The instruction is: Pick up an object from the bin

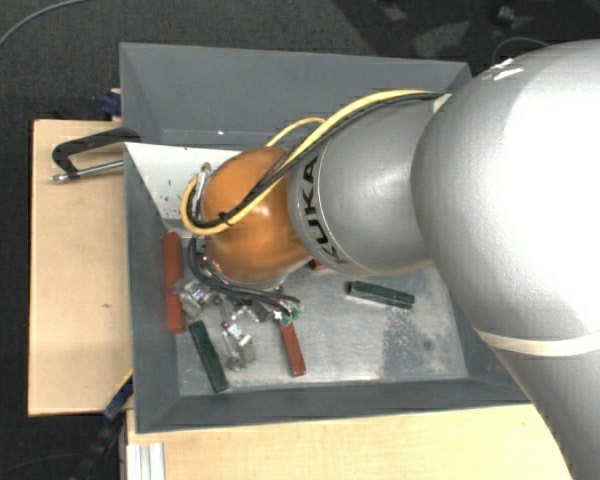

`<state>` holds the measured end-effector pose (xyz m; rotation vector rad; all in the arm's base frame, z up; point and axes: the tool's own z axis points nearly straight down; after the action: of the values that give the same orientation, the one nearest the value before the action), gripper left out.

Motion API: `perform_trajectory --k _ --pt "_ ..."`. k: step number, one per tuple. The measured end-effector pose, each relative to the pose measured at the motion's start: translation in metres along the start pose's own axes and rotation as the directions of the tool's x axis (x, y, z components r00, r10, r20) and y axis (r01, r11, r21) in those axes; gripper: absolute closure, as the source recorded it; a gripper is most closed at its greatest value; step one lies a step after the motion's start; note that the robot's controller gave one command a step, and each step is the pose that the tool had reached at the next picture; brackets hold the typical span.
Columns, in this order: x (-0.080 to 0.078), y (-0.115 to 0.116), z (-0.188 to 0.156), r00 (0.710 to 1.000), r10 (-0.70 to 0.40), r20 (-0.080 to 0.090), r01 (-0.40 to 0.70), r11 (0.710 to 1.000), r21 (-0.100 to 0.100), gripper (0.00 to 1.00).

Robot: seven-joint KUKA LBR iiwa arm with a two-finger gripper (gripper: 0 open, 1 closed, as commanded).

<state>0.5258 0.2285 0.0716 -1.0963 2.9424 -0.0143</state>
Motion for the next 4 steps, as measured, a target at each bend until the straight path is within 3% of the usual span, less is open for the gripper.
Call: perform_trajectory --k 1,2,3,4 --pt "0.02 -0.01 -0.021 0.913 -0.408 0.009 0.408 0.913 -0.005 0.0" --pt "0.018 -0.032 0.002 0.918 -0.397 0.009 0.397 0.918 -0.007 0.0" --pt "0.001 -0.026 -0.001 0.969 -0.246 0.012 0.246 0.969 -0.007 0.0" --pt "0.017 -0.086 -0.026 0.993 -0.115 0.01 0.115 0.993 -0.004 0.0"
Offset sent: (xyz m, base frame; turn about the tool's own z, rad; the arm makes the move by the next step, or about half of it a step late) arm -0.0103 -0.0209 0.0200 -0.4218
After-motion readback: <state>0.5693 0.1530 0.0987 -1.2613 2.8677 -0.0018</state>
